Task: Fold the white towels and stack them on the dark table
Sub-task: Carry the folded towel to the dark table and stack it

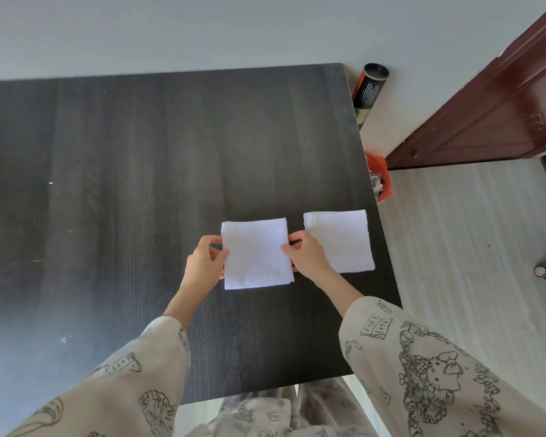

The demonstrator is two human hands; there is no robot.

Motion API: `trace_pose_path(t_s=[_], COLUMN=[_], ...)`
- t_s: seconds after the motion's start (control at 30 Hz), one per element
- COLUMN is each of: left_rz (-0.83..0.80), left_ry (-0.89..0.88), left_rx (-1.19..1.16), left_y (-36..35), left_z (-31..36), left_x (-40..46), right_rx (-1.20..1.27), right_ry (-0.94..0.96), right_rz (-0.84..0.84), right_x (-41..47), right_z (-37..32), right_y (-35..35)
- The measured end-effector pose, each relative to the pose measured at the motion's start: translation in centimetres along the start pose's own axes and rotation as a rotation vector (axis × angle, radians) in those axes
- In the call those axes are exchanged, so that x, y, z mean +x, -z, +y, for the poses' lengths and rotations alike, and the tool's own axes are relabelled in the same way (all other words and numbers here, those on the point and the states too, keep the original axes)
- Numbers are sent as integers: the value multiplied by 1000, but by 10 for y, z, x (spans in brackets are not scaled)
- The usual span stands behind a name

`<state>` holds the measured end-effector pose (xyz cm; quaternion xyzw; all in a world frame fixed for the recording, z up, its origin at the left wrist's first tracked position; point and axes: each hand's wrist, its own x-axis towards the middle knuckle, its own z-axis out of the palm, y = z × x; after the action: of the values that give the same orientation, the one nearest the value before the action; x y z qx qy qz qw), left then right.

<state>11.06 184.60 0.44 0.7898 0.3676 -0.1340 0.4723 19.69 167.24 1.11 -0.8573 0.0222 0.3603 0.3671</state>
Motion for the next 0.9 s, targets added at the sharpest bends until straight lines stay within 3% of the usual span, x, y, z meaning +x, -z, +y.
trace_pose_path(t_s=[0.37, 0.57, 0.9], left_rz=[-59, -41, -17], left_ry=[23, 60, 71], left_rx=[33, -111, -17], left_y=[0, 5, -5], left_z=[-8, -2, -13], left_x=[-20, -18, -23], right_rx=[-145, -71, -156], right_ry=[-64, -73, -75], right_rz=[-105, -68, -69], right_x=[-15, -17, -20], right_z=[5, -2, 6], right_y=[2, 5, -1])
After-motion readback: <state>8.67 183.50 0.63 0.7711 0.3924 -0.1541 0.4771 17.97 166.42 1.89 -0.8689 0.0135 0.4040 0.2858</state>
